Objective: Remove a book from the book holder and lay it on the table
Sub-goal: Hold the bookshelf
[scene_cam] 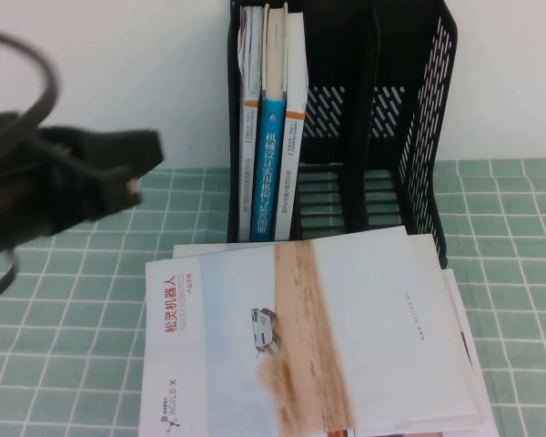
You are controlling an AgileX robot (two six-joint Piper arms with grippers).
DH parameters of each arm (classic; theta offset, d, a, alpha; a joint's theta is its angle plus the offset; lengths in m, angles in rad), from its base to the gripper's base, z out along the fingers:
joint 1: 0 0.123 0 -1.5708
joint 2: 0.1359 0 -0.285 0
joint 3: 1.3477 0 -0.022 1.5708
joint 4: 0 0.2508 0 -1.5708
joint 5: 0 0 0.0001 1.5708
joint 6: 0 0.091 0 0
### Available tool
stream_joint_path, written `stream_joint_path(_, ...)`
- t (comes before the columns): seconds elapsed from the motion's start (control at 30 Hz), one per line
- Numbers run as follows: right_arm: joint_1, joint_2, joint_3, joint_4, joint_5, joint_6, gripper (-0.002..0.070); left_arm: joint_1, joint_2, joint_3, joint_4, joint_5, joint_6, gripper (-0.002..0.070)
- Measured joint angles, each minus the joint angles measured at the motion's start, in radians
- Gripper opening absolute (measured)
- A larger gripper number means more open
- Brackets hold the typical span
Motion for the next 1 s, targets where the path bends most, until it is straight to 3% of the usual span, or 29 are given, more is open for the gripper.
stream_joint_path(0.23, 0.122, 0.228, -0.043, -0.014, -0.135, 0.004, -0.0002, -0.13, 0.223, -0.103, 0.001, -0.115, -0.015, -0.0003)
stream_joint_path(0.4, 0.267, 0.384, -0.077, 0.108, -0.192, -0.113, -0.0002, -0.223, 0.363, -0.116, 0.005, -0.25, -0.043, -0.0003)
stream_joint_path(0.53, 0.329, 0.503, -0.09, 0.204, -0.344, -0.189, -0.0002, -0.243, 0.436, -0.116, -0.02, -0.312, -0.067, -0.0003)
stream_joint_path(0.77, 0.338, 0.671, -0.099, 0.303, -0.553, -0.204, 0.0005, -0.245, 0.478, -0.116, -0.055, -0.412, -0.077, -0.0003)
stream_joint_path(0.9, 0.338, 0.711, -0.1, 0.327, -0.561, -0.213, 0.0092, -0.245, 0.481, -0.125, -0.069, -0.52, -0.078, -0.0002)
stream_joint_path(1.0, 0.338, 0.735, -0.104, 0.327, -0.569, -0.217, 0.0197, -0.245, 0.488, -0.16, -0.075, -0.535, -0.065, -0.0003)
